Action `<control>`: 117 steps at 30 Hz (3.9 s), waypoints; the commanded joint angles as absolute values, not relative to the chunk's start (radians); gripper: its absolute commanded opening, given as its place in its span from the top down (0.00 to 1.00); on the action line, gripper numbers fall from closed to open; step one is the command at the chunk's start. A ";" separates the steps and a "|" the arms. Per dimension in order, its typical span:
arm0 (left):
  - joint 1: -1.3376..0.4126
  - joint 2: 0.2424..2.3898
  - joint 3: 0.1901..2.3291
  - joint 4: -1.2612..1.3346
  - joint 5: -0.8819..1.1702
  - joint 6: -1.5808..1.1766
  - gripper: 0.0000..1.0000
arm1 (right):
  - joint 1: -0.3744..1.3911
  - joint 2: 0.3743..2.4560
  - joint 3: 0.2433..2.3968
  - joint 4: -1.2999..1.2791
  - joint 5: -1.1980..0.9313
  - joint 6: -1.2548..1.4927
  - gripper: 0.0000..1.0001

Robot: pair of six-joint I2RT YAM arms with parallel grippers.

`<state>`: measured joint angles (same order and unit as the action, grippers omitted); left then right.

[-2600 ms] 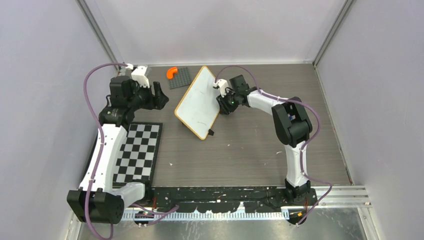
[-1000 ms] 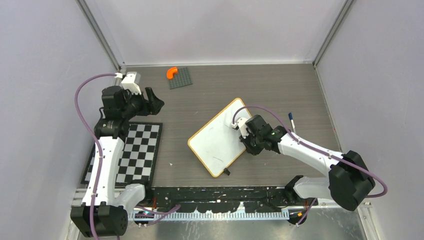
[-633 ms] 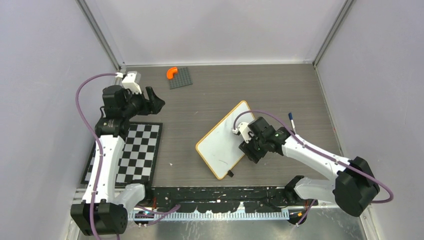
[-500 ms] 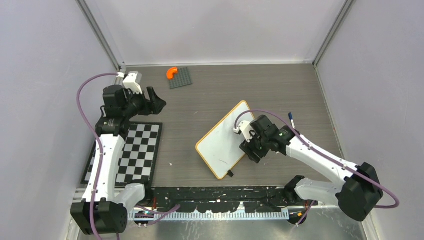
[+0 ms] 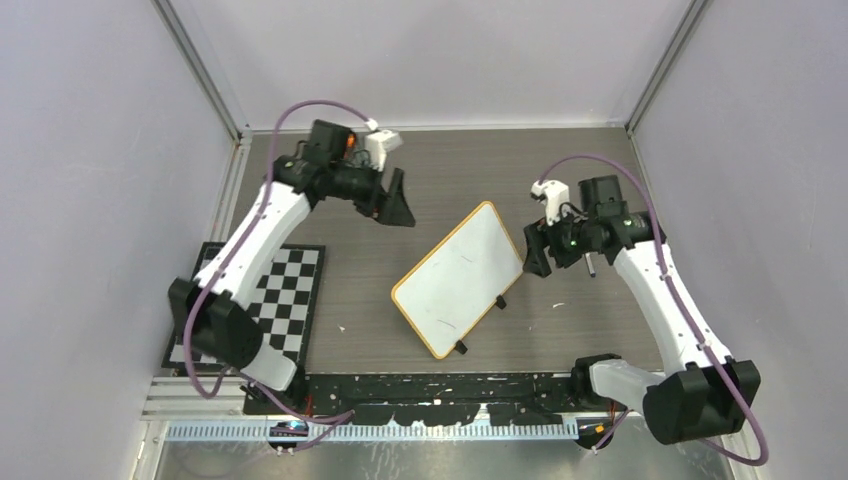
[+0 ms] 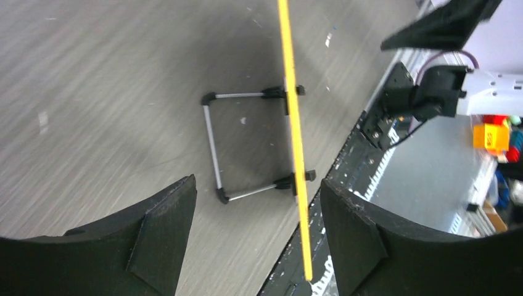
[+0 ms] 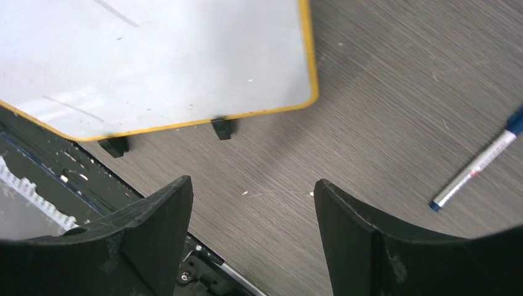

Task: Write a sentence on the whiteboard
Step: Adjust the whiteboard at the center of the board, then pick up the whiteboard marker from the center of the board, then pass from the right arm to the left

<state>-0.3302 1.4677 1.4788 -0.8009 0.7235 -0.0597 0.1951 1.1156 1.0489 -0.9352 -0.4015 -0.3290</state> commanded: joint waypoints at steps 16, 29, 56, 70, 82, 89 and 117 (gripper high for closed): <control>-0.637 1.889 1.776 -1.107 0.728 0.014 0.66 | -0.219 1.164 1.106 -1.052 -0.544 -0.409 0.22; -0.637 1.784 1.745 -1.151 0.653 -0.079 1.00 | -0.230 1.192 1.127 -1.068 -0.543 -0.421 0.22; -0.622 1.672 1.748 -1.130 0.528 -0.030 0.19 | -0.252 1.473 1.116 -0.845 -0.181 -0.424 0.34; -0.507 1.404 1.623 -0.950 0.417 -0.024 0.00 | -0.252 1.760 1.143 -0.676 -0.085 -0.407 0.51; -0.506 1.362 1.543 -0.939 0.353 -0.011 0.00 | -0.246 1.836 1.111 -0.615 -0.083 -0.433 0.93; -0.506 1.362 1.599 -0.995 0.392 0.054 0.00 | -0.244 1.669 1.236 -0.808 -0.242 -0.431 1.00; -1.037 1.221 1.601 -0.928 0.193 1.427 0.09 | 0.441 1.280 1.500 -1.261 -0.974 -0.177 1.00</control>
